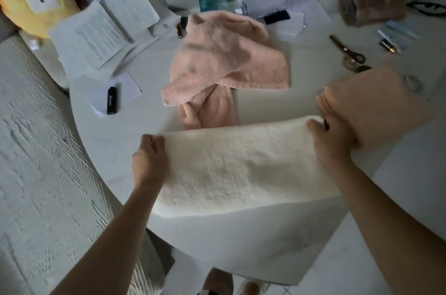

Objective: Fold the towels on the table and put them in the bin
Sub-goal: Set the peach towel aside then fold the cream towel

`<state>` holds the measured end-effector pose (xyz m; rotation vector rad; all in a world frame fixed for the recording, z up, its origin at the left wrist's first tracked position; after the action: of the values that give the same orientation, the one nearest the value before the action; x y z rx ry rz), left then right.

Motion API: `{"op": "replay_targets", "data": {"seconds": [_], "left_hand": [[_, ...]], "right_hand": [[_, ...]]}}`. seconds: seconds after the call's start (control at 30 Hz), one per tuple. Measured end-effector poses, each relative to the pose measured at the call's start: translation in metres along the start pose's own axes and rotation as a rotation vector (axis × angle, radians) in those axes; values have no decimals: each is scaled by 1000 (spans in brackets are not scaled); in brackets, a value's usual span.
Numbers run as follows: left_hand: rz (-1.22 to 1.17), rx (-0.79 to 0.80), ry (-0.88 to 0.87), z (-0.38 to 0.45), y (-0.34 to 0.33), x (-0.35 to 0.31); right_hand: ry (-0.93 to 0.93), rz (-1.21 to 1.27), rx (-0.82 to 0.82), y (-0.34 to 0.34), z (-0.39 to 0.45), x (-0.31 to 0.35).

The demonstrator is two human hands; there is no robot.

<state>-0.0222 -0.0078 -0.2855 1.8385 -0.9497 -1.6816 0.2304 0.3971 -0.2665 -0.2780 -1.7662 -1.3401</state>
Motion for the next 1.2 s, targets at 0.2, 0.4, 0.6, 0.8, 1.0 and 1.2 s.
{"op": "replay_targets", "data": {"seconds": [0.2,0.4,0.6,0.8,1.0,1.2], "left_hand": [[128,-49,-480,-41,3,-62],[475,342,-742,-101,-68,-59],[552,317,-700,-87,-70,-37],[552,332,-640,-93,-69,-38],[587,386,-650,-95,-69,-39],[534,426,-628,-80,-44,-10]], "right_hand": [[283,-445,-72,-15,-45,84],[737,-559,405,-161,-198,147],[513,-869,356,-85,-123,32],[153,-943,222,1,-79,-25],[603,-618,351,-132,-164,128],[681,-786,407,-123,-152,75]]}}
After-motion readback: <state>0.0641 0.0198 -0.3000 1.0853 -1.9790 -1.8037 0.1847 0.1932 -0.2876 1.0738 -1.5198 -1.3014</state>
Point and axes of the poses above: each hand's wrist, its own z-axis towards the middle knuckle, its own y-axis out of the back of the hand, x = y × z, the point moved 10 cm from there along z, towards the middle knuckle, and after that the axes turned 3 degrees about -z, right-handed, at the moved point
